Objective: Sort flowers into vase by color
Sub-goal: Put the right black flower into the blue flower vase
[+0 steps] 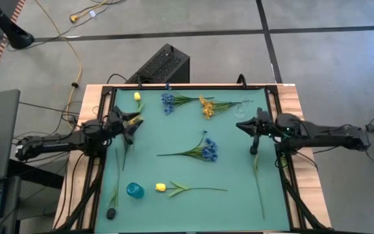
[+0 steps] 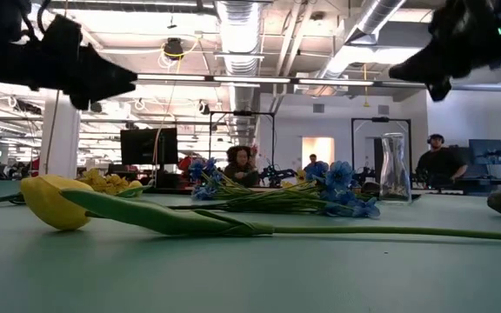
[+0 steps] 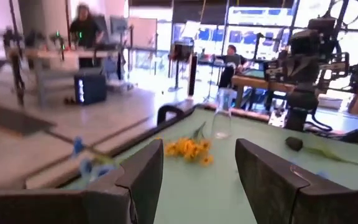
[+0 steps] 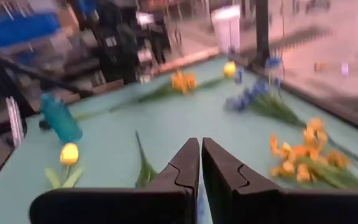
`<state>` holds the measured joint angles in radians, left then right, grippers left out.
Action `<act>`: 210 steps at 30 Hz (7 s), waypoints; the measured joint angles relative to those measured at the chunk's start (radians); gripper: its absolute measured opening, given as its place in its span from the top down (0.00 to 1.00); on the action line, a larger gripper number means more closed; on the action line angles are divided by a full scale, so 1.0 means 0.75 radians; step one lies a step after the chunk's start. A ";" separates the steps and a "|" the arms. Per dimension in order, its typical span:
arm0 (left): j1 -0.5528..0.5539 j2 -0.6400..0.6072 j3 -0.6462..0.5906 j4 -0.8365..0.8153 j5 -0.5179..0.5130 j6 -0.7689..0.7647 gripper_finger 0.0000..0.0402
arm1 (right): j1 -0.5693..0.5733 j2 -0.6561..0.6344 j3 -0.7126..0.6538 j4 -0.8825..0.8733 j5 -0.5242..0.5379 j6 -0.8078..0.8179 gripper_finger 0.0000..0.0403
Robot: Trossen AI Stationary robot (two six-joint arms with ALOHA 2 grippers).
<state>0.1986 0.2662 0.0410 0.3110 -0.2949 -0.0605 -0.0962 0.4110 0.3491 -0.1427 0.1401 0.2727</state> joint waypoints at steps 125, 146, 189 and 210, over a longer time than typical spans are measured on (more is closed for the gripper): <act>0.001 0.518 0.126 0.275 0.164 0.175 0.36 | 0.407 1.451 0.772 1.193 -0.033 -0.257 0.94; 0.000 0.518 0.126 0.186 0.079 0.179 0.36 | 0.325 1.843 1.083 1.485 -0.416 -0.239 0.94; 0.001 0.518 0.126 -0.014 -0.070 0.192 0.36 | 0.398 2.330 1.755 1.357 -0.543 -0.263 0.94; 0.000 0.517 0.126 -0.008 -0.075 0.205 0.36 | 0.408 2.426 1.770 1.440 -0.490 -0.298 0.94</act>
<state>0.1986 0.6541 0.1356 0.3050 -0.3512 0.0929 0.2096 2.2307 1.6763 0.9372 -0.2272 0.0491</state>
